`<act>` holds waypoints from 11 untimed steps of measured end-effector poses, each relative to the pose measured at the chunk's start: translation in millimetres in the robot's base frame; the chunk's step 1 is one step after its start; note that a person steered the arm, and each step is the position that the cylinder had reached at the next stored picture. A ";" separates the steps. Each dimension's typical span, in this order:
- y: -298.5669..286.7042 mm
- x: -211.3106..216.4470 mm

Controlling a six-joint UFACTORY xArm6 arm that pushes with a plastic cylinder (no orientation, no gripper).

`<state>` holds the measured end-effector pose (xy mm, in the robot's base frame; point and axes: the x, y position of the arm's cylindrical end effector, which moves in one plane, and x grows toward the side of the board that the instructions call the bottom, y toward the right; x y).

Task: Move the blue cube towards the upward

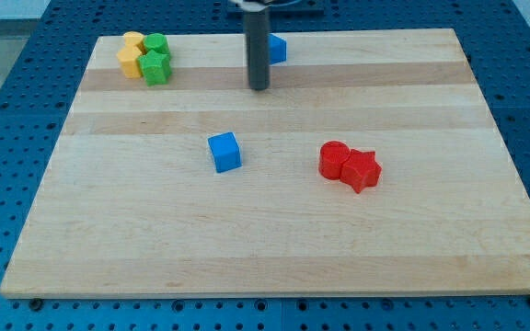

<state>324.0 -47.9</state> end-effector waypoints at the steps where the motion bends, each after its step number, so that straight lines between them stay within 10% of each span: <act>1: -57.4 13.8; 5: -60.2 156.2; 11: 25.7 95.6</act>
